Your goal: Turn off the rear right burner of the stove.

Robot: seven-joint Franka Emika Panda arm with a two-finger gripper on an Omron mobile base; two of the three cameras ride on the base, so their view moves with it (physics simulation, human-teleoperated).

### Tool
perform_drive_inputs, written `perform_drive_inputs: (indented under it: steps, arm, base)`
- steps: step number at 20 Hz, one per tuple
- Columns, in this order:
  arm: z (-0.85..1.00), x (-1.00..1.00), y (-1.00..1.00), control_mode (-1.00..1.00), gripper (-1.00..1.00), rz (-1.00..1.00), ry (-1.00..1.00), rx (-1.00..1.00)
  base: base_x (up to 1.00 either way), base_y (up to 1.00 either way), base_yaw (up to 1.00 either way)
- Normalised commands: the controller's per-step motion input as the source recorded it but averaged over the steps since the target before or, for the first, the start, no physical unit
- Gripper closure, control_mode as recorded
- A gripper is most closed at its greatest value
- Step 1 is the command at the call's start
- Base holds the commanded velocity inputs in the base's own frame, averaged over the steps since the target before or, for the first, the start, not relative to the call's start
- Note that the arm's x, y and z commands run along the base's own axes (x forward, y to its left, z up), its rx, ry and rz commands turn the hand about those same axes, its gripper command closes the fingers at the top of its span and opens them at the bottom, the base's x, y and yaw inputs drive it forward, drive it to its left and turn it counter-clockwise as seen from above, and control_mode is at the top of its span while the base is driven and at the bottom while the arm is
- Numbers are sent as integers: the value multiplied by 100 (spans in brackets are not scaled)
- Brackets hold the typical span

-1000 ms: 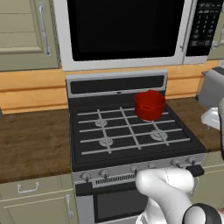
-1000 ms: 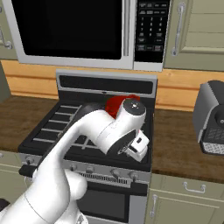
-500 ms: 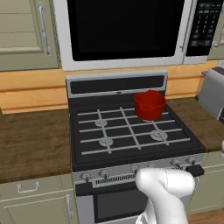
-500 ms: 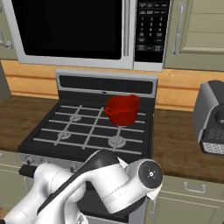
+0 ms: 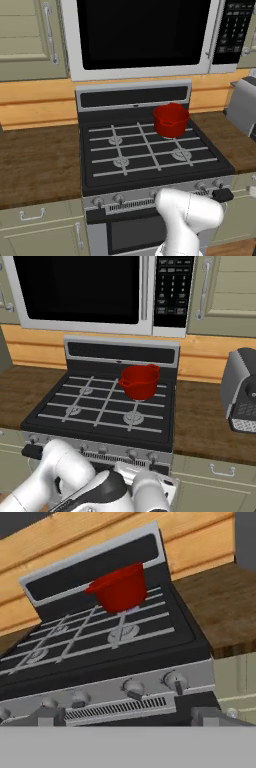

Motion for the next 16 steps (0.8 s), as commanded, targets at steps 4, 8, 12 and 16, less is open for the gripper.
perform_drive_inputs:
  steps: [4, 8, 12, 16]
  arm:
    - [-28, 3, 26, -100, -100, 3, -24, -22]
    - [-6, 29, 18, -100, -100, 0, -5, -8]
    - [-3, 41, 0, -100, -100, 0, -4, 0]
    - [-23, 28, 0, -100, -100, 1, -2, -12]
  base:
    - [0, 0, 0]
    - [0, 0, 0]
    - [0, 0, 0]
    - [0, 0, 0]
